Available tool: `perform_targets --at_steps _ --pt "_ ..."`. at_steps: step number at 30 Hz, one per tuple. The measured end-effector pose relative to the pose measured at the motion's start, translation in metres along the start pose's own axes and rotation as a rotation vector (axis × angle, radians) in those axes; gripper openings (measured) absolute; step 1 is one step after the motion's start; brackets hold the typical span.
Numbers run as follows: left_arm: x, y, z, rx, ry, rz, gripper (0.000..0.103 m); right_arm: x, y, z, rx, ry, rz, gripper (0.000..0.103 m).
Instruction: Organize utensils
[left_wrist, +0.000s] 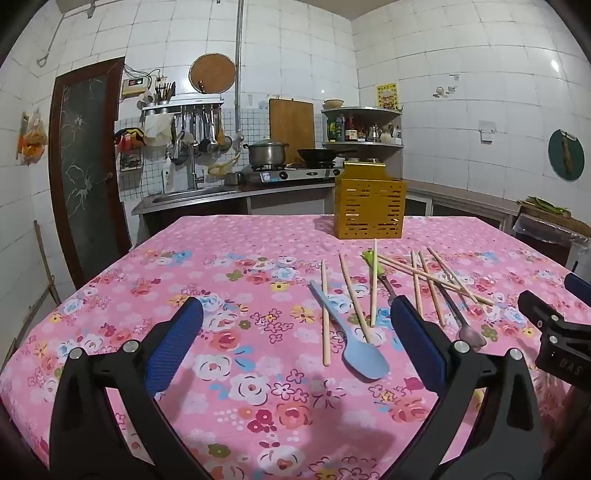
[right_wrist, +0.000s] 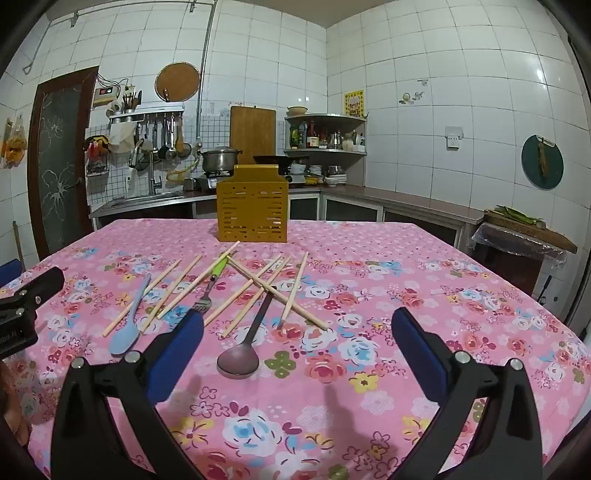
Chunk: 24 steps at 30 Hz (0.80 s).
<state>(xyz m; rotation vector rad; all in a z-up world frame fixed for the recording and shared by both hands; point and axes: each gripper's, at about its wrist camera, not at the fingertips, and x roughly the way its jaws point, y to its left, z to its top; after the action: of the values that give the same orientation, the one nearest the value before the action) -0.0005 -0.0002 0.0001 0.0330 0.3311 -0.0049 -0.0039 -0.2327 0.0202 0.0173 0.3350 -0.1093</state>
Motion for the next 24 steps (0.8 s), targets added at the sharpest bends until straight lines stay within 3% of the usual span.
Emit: perform_targets --at_steps 24 --pt "-0.0024 0.0023 0.0031 -0.015 -0.003 -0.012 0.098 -0.0020 0.0044 -0.0014 -0.008 -0.005 0.004 0.099"
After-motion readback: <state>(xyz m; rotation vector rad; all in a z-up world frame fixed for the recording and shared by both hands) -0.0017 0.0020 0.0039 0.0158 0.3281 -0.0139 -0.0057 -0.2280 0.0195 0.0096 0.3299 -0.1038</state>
